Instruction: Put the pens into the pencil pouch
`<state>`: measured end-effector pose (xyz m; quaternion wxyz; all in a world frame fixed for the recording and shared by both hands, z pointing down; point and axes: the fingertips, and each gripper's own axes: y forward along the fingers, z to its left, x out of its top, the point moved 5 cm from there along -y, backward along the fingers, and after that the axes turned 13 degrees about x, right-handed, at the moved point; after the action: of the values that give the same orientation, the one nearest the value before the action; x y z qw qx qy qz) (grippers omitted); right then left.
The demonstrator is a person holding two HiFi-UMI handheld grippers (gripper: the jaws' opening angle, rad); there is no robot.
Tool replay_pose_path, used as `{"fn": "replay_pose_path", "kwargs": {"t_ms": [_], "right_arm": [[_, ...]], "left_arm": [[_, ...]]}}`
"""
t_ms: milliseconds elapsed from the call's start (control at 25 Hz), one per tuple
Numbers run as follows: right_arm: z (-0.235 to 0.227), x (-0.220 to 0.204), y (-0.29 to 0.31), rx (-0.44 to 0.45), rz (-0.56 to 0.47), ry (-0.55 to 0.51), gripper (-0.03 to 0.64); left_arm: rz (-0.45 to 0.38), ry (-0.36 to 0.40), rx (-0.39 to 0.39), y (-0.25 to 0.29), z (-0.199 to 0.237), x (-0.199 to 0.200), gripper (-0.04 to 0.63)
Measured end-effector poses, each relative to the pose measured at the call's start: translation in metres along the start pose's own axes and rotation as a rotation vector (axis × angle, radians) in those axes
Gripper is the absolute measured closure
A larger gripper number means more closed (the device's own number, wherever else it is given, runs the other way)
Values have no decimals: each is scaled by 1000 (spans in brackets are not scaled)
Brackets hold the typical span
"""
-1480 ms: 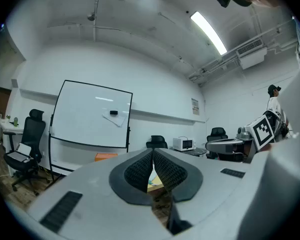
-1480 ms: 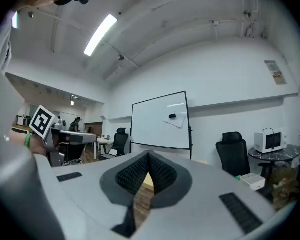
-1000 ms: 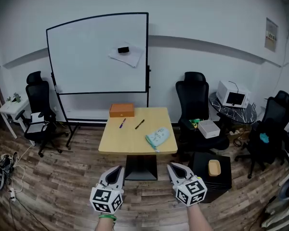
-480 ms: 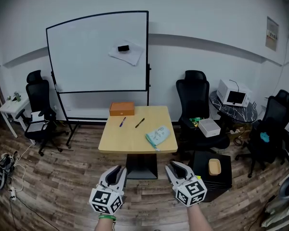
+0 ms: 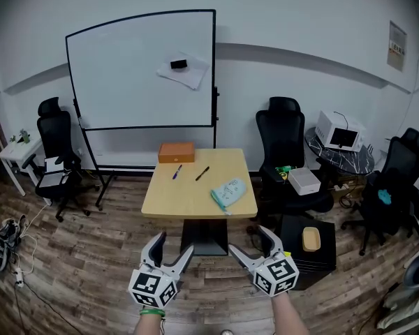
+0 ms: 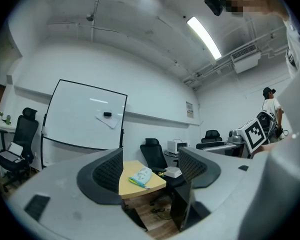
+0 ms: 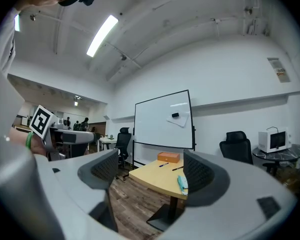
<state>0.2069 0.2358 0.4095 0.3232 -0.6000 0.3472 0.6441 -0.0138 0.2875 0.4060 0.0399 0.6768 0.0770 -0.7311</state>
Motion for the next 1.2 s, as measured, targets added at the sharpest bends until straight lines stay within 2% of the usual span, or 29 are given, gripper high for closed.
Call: {"fn": "replay_pose_path", "kwargs": {"t_ms": [800,1200], "right_arm": [[-67,-18,18,49,27,16,244],[-119,-37,79,14,55,32,270]], "left_arm": [[27,28,24,63,-14,-14,278],[45,4,2,140,24,-40,278]]}}
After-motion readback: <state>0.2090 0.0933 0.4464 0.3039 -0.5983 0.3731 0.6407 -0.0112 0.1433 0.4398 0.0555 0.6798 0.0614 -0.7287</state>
